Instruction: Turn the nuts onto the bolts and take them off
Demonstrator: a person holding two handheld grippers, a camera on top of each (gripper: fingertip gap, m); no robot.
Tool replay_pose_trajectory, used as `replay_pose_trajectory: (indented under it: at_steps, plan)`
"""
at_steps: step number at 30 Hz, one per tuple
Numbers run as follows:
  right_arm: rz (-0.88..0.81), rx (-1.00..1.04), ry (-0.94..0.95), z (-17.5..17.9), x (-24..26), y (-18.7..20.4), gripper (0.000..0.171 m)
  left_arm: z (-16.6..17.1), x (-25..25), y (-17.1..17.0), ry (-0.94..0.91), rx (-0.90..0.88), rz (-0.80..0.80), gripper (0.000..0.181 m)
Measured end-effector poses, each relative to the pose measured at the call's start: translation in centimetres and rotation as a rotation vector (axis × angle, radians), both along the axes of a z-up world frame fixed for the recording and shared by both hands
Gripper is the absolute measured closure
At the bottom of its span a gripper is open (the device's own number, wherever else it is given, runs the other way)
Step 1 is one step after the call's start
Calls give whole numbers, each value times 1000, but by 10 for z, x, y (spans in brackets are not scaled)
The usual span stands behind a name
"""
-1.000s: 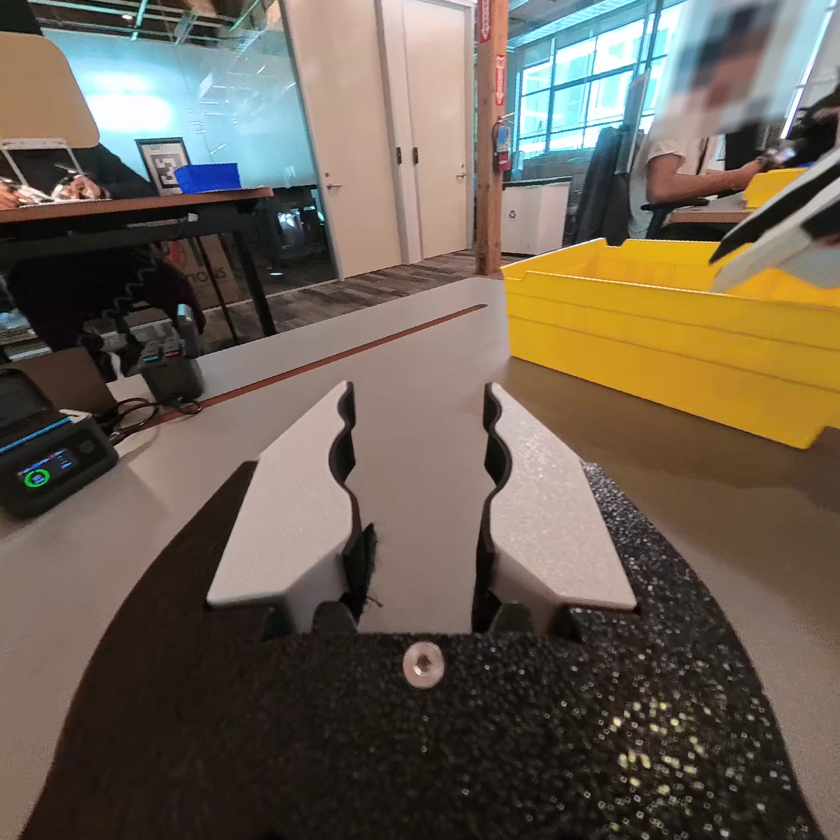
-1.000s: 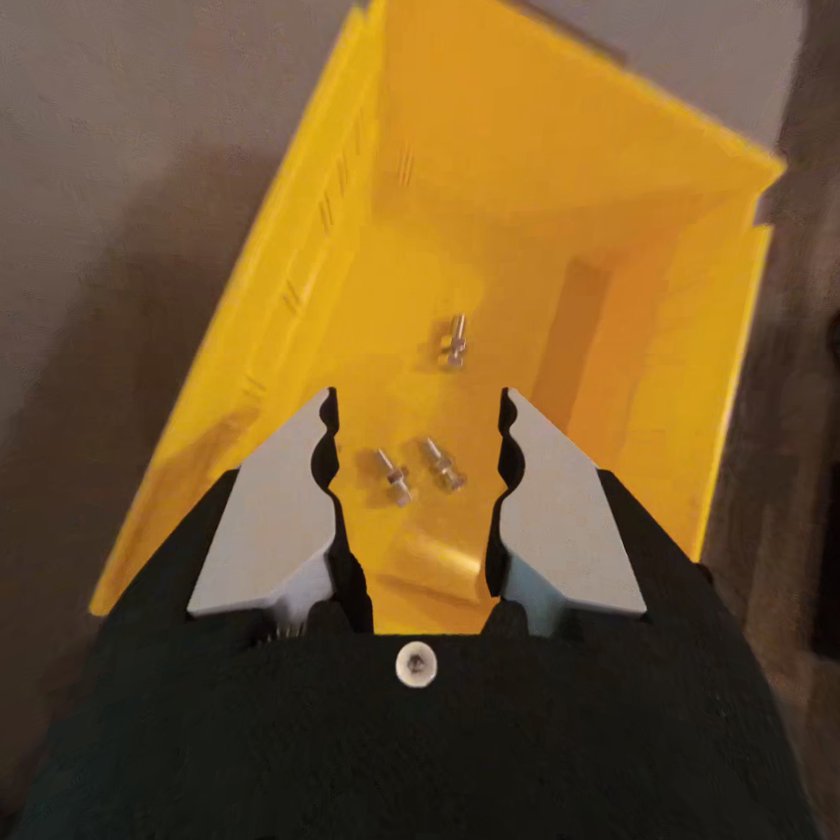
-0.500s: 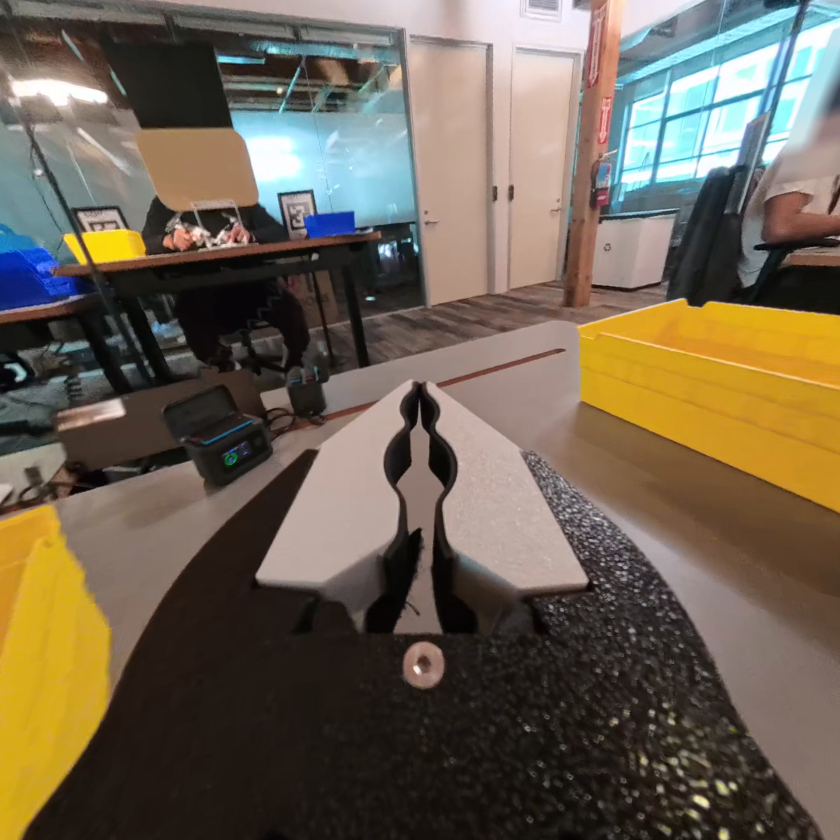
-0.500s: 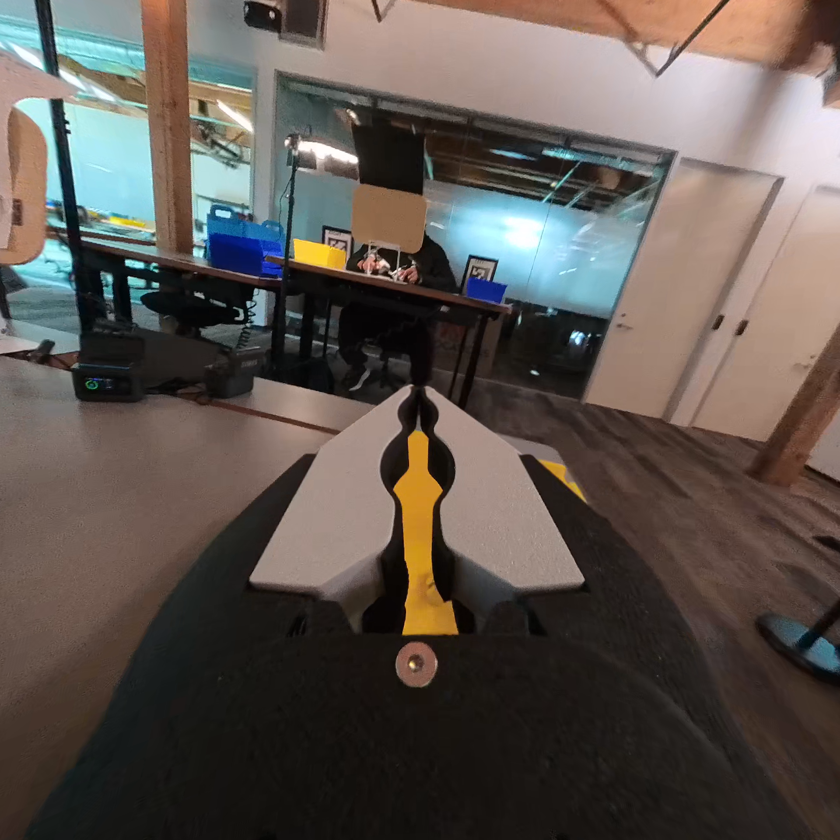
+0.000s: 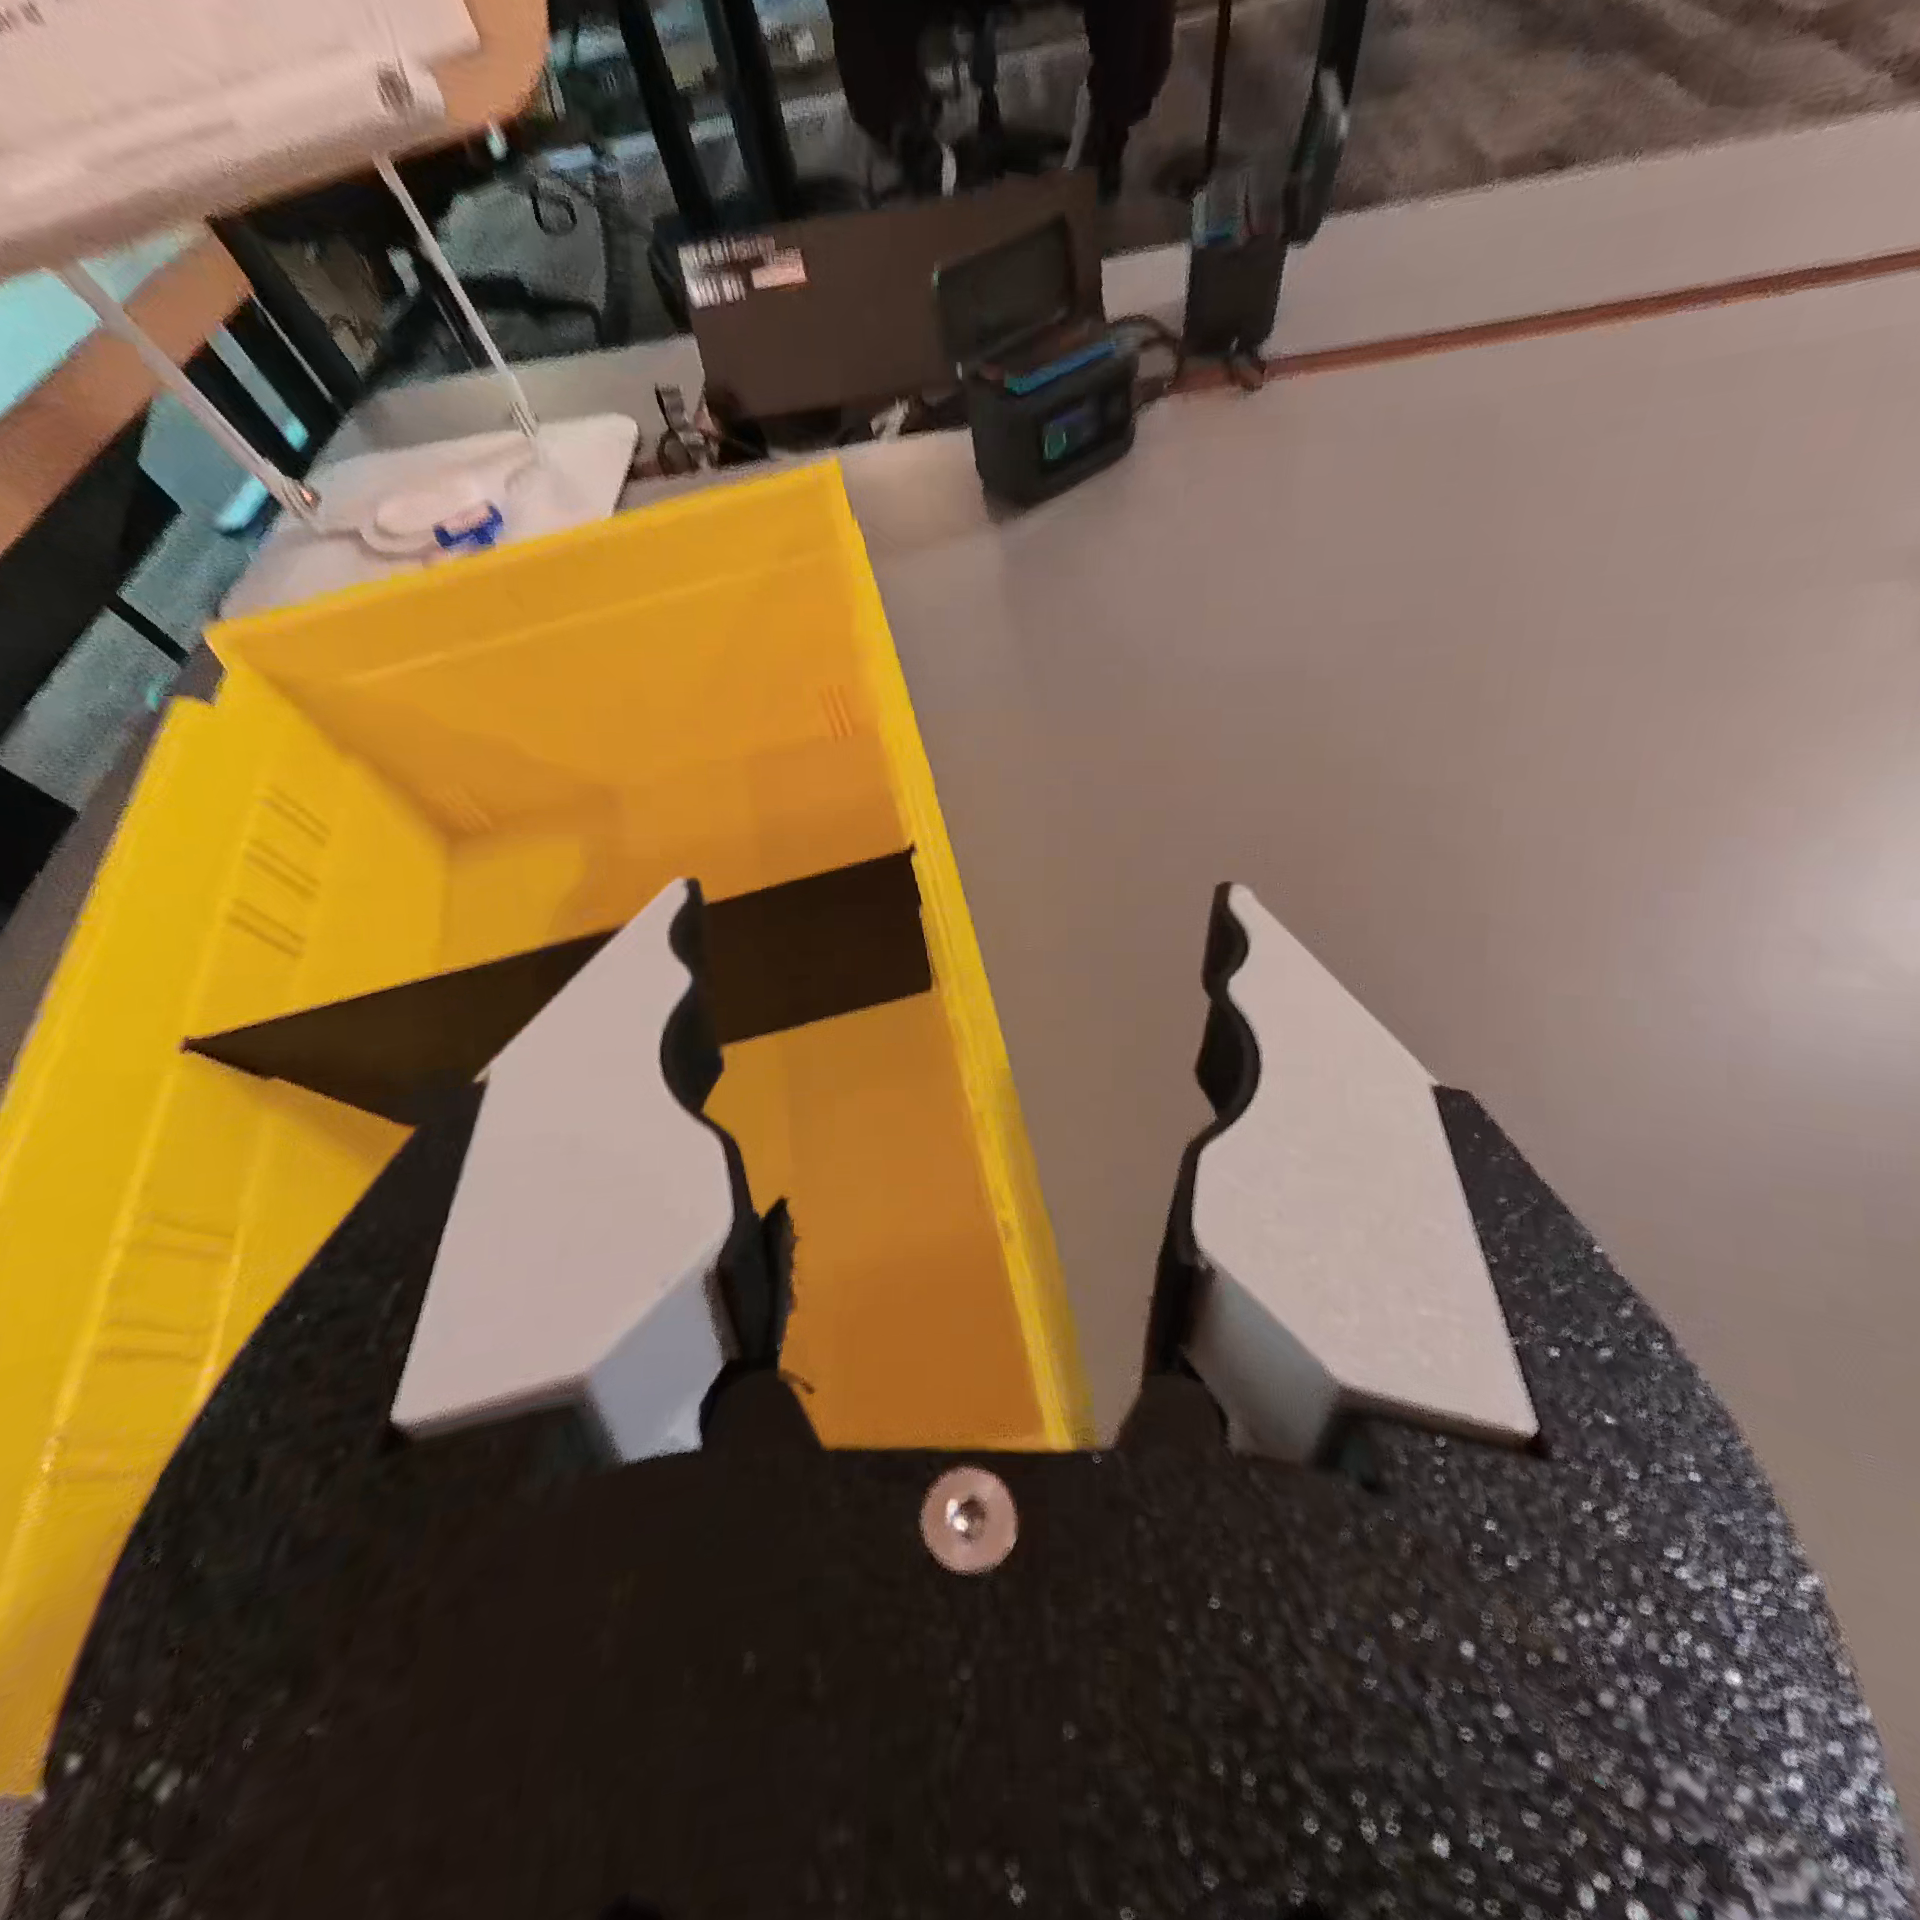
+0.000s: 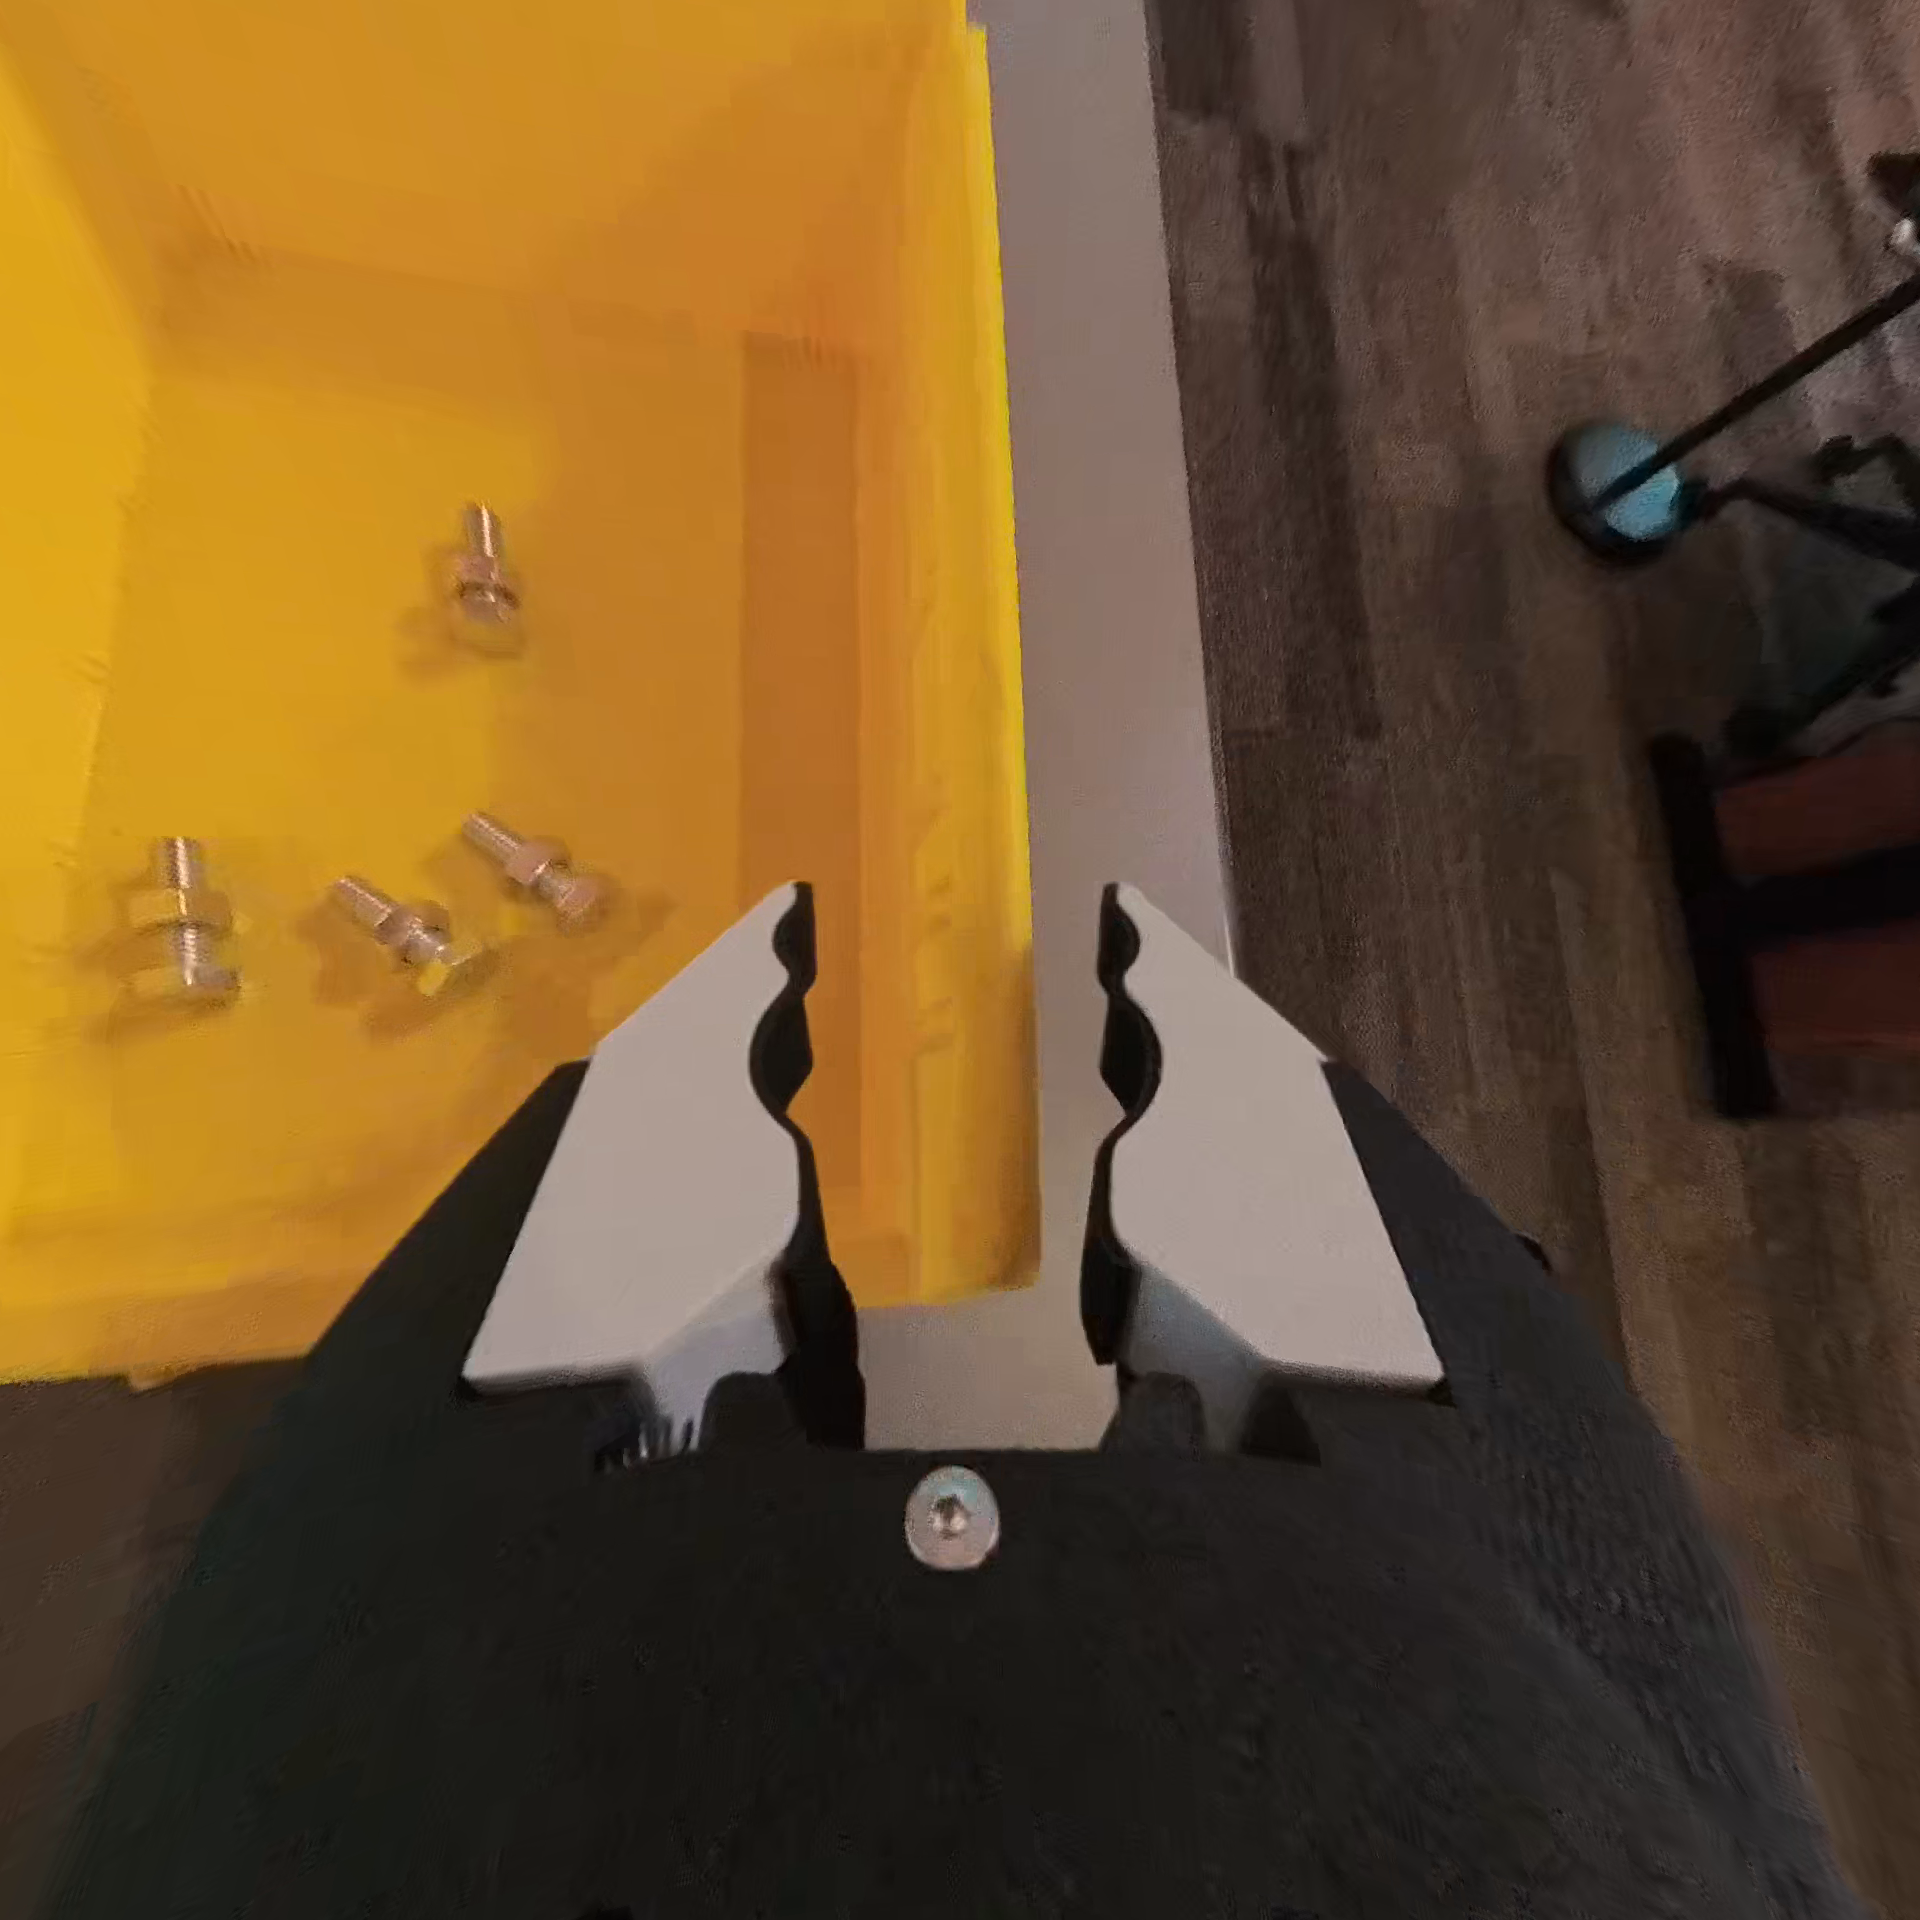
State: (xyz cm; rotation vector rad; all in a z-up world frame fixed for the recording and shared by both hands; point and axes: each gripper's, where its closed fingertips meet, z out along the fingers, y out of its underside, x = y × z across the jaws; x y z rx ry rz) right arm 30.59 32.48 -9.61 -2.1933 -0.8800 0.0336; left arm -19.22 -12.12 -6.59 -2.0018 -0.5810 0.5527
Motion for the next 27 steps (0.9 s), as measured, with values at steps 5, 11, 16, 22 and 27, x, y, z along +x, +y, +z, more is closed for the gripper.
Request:
replay_pose_trajectory:
  at_steps: [5, 11, 16, 22, 27]
  plan:
    - [2, -39, -87, -12, -3, 5, 153, -35, 3, -9, -90, -120, 15, 90]
    - [140, -101, 23, -11, -43, -4, 161, -30, -1, -18, -76, -94, 27, 98]
    - [246, -101, 85, -10, -95, -12, 164, -23, -4, -27, -55, -69, 39, 102]
    - [354, -127, 141, -12, -159, -19, 166, -28, 1, -29, -85, -65, 13, 104]
    - [471, -150, 134, -14, -205, -30, 166, -41, 8, -23, -120, -148, -40, 115]
